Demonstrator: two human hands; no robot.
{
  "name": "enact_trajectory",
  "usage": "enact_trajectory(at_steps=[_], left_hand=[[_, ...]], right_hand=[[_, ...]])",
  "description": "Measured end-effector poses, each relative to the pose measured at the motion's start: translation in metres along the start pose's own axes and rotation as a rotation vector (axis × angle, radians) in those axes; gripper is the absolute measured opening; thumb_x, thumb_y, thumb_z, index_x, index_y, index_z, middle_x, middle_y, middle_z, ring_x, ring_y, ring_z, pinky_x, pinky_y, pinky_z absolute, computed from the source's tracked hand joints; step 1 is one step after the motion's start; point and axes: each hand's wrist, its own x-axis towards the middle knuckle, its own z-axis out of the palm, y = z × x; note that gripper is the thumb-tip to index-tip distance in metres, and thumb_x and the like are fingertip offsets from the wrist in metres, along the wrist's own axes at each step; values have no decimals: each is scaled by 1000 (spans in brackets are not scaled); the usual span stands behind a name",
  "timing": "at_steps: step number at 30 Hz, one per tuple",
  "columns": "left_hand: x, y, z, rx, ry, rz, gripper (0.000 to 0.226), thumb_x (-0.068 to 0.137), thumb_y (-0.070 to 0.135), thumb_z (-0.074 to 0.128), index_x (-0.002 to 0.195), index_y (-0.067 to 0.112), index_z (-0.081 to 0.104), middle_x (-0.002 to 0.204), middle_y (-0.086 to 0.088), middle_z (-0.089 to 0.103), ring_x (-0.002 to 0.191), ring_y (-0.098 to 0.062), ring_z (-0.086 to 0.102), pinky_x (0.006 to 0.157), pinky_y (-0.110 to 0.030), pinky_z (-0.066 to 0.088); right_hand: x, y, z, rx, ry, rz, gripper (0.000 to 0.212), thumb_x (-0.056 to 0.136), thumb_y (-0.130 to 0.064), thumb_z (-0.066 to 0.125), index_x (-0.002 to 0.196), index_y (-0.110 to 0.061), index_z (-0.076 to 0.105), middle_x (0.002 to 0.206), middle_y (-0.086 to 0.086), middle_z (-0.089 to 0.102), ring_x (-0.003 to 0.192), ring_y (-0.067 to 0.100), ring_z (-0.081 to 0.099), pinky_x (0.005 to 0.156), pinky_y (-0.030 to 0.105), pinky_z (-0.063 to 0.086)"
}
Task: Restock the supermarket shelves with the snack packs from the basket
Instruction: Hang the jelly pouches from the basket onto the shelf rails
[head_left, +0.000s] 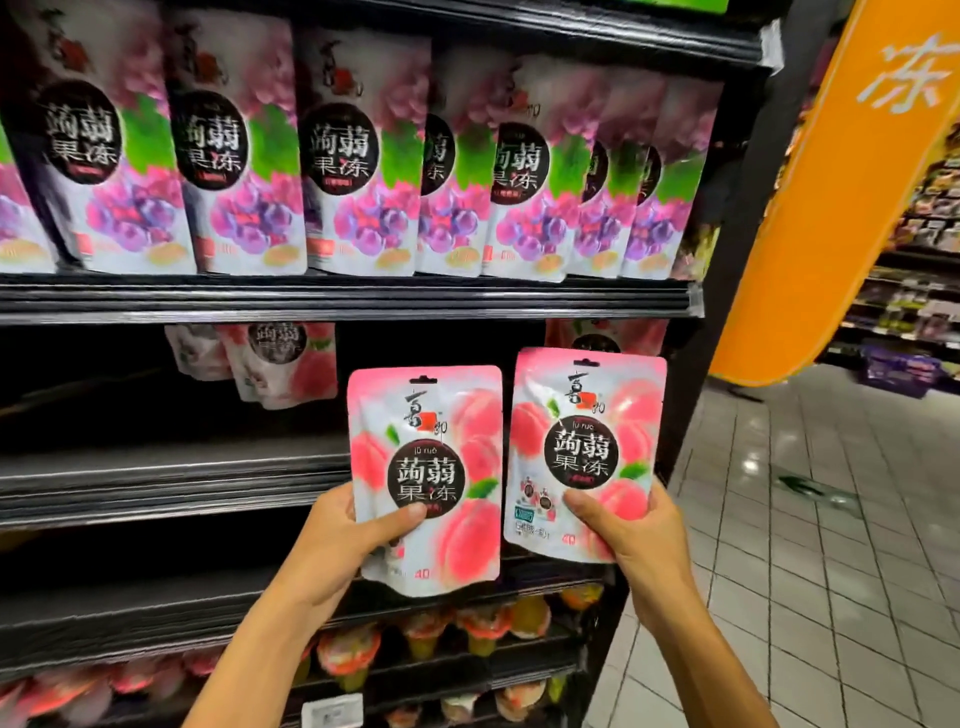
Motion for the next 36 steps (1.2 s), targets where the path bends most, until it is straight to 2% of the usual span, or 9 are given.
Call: enact_trajectory(at_steps=[5, 10, 14, 19, 22, 25, 29, 33, 36], left_hand=[[8, 7, 2, 26, -35, -10, 33, 63, 21, 87, 93, 16, 76, 100, -14, 76, 92, -30, 73, 65, -28, 58], [16, 17, 3, 64, -48, 4, 31, 62, 24, 88, 89, 17, 76, 97, -14, 76, 89, -29, 74, 64, -27, 57], [22, 22, 1, 116, -45, 43, 38, 57, 33, 88, 91, 19, 76, 98, -11, 76, 91, -28, 74, 70, -33, 59], [29, 26, -1, 98, -62, 57, 42, 57, 34, 88, 93, 17, 76, 99, -12, 76, 93, -28, 73, 70, -30, 58], [32, 26, -2, 92, -70, 59, 42, 57, 33, 89, 94, 16, 76, 100, -12, 76, 93, -29, 73, 71, -30, 58], [36, 27, -3, 85, -64, 60, 41, 57, 32, 89, 93, 17, 76, 100, -12, 76, 93, -28, 73, 70, -31, 59], [42, 25, -4, 67, -36, 52, 43, 55, 33, 89, 93, 17, 76, 100, -12, 76, 93, -29, 73, 69, -34, 59], [45, 24, -5, 70, -40, 62, 40, 57, 30, 89, 93, 17, 75, 100, -12, 76, 92, -29, 73, 67, -32, 59], [47, 22, -5, 63, -14, 69, 38, 59, 28, 88, 93, 16, 75, 99, -12, 76, 91, -28, 74, 65, -33, 59]], right_hand=[[23, -1, 8, 25, 37, -18, 61, 55, -40, 92, 107, -22, 67, 102, 4, 76, 92, 25, 74, 80, 47, 60], [49, -8, 19, 11, 53, -50, 51, 61, -37, 89, 106, -23, 69, 99, 2, 76, 92, 23, 74, 80, 41, 60], [66, -13, 31, -51, 77, -53, 45, 63, -38, 89, 99, -20, 69, 93, 4, 76, 91, 24, 73, 89, 49, 57], [81, -14, 43, -104, 100, -77, 67, 62, -42, 89, 116, -13, 62, 108, 7, 71, 105, 28, 67, 96, 52, 52], [89, -15, 47, -151, 123, -103, 60, 64, -38, 90, 113, -18, 62, 106, 2, 71, 106, 24, 66, 95, 48, 52], [97, -11, 51, -196, 134, -113, 83, 62, -43, 89, 128, -8, 53, 124, 10, 63, 120, 29, 57, 103, 51, 47], [95, -4, 53, -242, 129, -151, 82, 64, -44, 87, 129, -12, 51, 126, -1, 61, 124, 22, 53, 102, 32, 45], [92, -5, 42, -329, 26, -174, 78, 62, -52, 83, 124, -15, 55, 117, 0, 65, 112, 19, 60, 100, 45, 48], [88, -3, 31, -387, -42, -143, 85, 66, -53, 82, 132, -10, 50, 131, 7, 60, 123, 23, 56, 104, 49, 45]])
